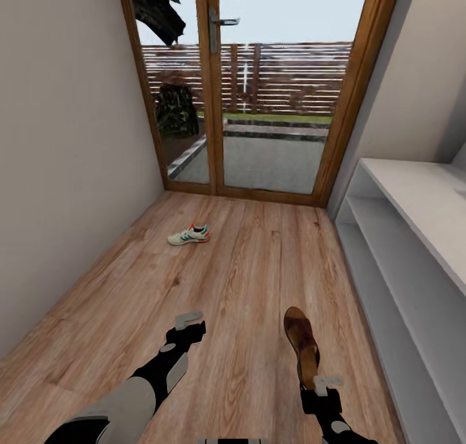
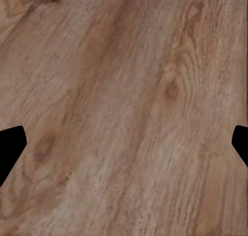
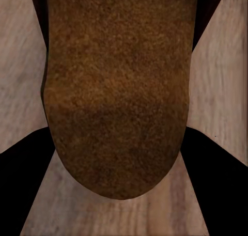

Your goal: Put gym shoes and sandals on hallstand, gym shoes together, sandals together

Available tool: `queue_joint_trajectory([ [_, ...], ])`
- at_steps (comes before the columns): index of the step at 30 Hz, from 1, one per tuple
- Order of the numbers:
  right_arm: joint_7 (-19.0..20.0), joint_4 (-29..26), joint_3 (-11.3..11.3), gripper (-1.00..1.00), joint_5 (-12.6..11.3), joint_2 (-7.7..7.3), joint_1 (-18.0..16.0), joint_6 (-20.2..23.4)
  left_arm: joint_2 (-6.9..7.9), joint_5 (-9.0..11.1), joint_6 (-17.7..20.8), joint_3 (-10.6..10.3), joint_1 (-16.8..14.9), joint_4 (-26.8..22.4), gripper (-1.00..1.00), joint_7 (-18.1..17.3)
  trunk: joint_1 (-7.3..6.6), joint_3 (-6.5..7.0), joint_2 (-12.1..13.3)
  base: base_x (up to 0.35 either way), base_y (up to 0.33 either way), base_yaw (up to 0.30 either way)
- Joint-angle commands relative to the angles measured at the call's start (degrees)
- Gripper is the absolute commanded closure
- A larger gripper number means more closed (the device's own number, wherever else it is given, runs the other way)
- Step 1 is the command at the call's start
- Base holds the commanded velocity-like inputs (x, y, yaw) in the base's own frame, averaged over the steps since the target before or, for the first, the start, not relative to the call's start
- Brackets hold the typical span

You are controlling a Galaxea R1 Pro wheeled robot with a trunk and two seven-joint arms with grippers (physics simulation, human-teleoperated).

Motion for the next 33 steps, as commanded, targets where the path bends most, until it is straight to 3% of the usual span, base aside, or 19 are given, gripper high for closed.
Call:
queue_joint_trajectory([
  [1, -0.4, 0.0, 0.0, 1.00, 0.6, 0.02, 0.0, -0.1, -0.03, 0.4, -0.2, 0.3, 0.0, 0.1, -1.00, -0.1, 0.02, -0.07, 0.0, 0.350, -0.139, 0.000],
  [33, -0.4, 0.2, 0.0, 1.00, 0.6, 0.18, 0.0, -0.1, -0.03, 0.4, -0.2, 0.3, 0.0, 0.1, -1.00, 0.0, 0.02, -0.82, 0.0, 0.350, -0.137, 0.000],
])
